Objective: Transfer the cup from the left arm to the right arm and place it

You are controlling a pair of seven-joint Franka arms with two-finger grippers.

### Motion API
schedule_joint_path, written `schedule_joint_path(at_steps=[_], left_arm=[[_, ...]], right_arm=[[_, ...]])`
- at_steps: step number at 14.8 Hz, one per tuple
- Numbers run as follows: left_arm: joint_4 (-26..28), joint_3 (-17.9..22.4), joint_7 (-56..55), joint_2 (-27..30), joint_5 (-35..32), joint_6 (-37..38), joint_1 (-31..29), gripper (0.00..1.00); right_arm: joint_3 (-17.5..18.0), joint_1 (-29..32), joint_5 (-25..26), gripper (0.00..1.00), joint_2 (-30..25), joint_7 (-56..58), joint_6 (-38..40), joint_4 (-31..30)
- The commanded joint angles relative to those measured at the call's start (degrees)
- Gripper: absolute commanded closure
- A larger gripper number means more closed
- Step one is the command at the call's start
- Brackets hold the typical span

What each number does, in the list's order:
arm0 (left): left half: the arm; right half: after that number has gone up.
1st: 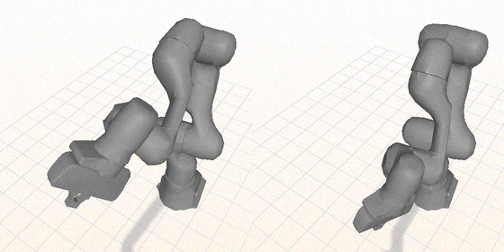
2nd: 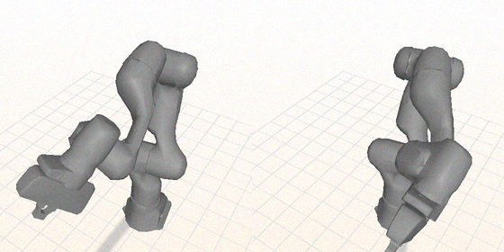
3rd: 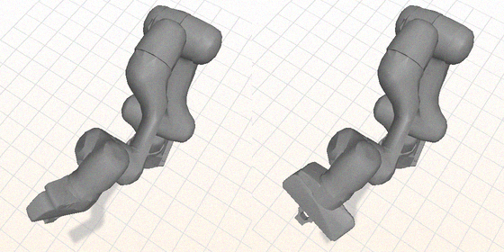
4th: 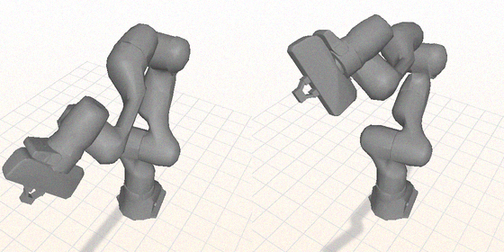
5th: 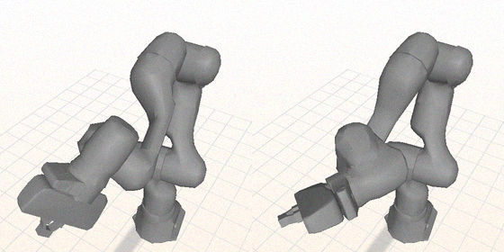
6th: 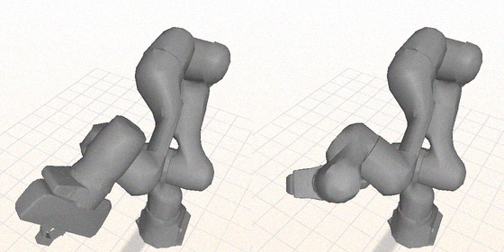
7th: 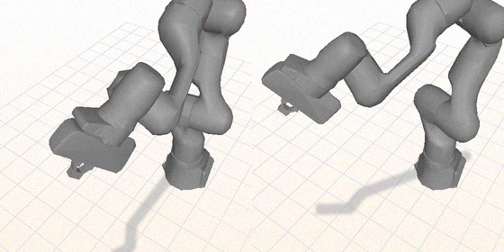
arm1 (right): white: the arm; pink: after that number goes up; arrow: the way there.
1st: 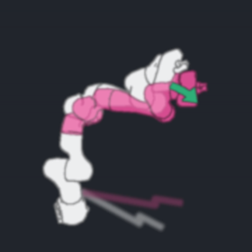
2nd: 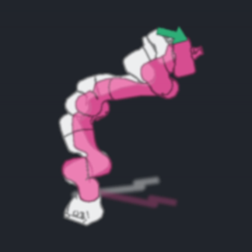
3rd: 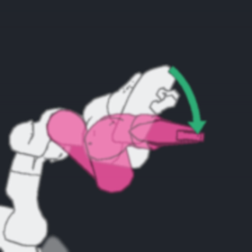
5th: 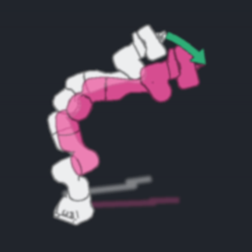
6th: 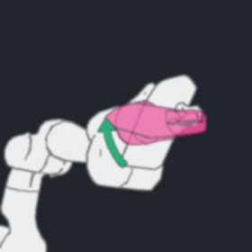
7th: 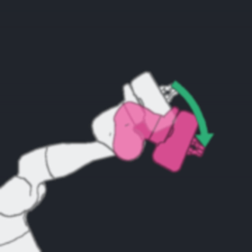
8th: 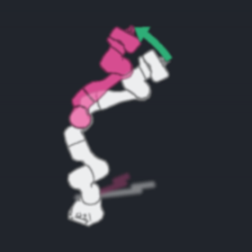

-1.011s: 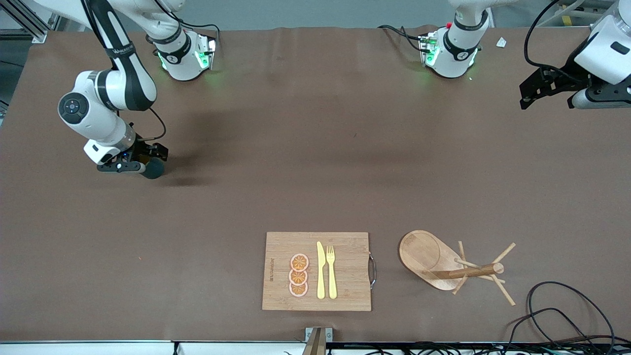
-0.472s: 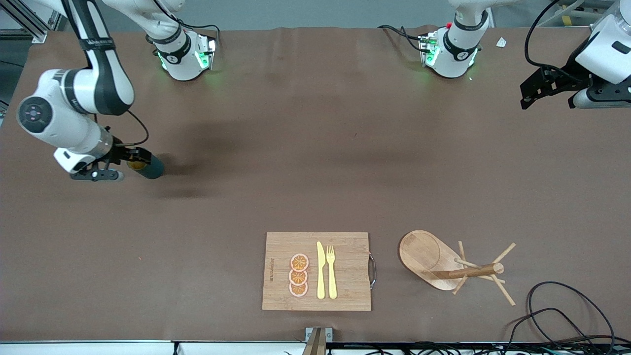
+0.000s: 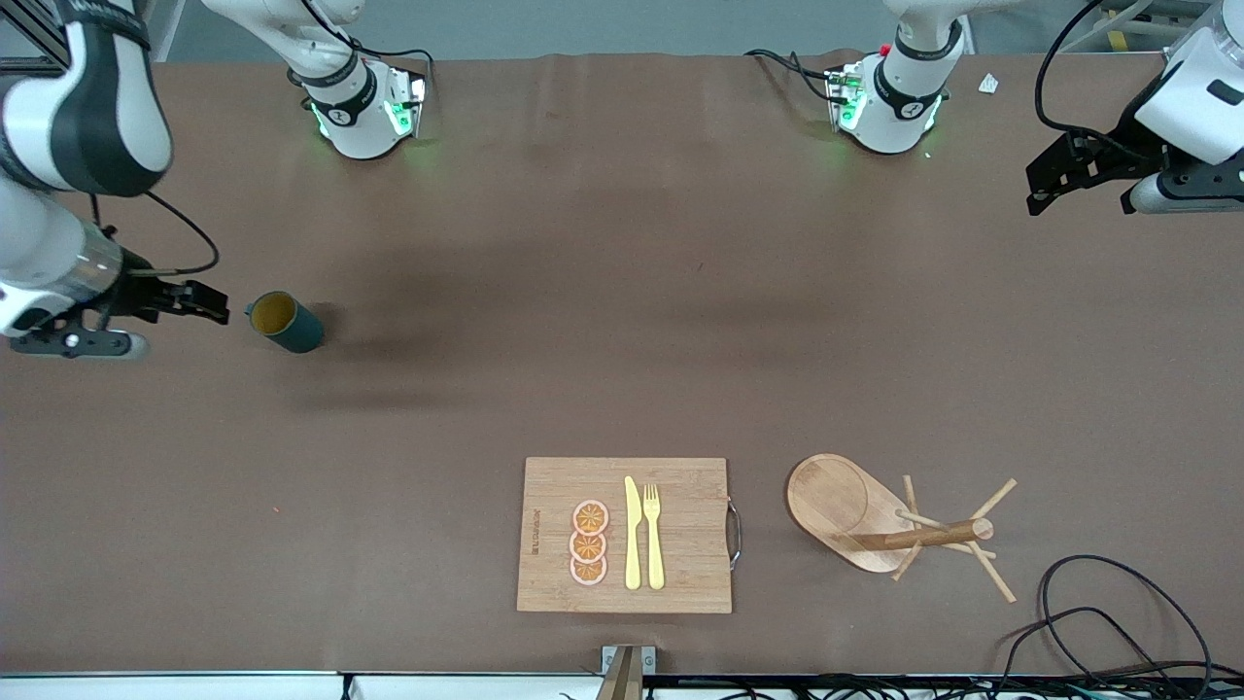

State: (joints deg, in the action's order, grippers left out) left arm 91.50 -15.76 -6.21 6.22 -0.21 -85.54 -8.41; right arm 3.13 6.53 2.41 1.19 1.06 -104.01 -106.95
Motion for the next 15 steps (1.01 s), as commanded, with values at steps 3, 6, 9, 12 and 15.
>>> schedule_joint_path(at_steps=[3, 6, 9, 12, 15], left_arm=[[-0.71, 0.12, 0.85, 0.64, 0.12, 0.46, -0.47, 0.00], [-0.71, 0.03, 0.85, 0.73, -0.14, 0.72, -0.38, 0.00], [-0.71, 0.03, 0.94, 0.64, -0.58, 0.81, -0.38, 0.00], [-0.98, 0.38, 4.27, 0.46, -0.58, 0.81, -0.55, 0.00], [-0.80, 0.47, 4.63, 0.72, -0.58, 1.51, -0.55, 0.00]], right_arm=[[0.48, 0.59, -1.00, 0.00, 0.04, -0.09, 7.15, 9.72], [0.39, 0.68, -1.97, 0.00, 0.13, -0.09, 11.28, 14.74], [0.39, 0.68, -2.58, 0.00, 0.13, 0.08, 13.13, 17.38], [0.39, 1.21, -2.58, 0.00, 0.13, 0.35, 15.24, 20.19], [0.39, 1.21, -2.58, 0.00, 0.13, 0.35, 16.82, 22.30]])
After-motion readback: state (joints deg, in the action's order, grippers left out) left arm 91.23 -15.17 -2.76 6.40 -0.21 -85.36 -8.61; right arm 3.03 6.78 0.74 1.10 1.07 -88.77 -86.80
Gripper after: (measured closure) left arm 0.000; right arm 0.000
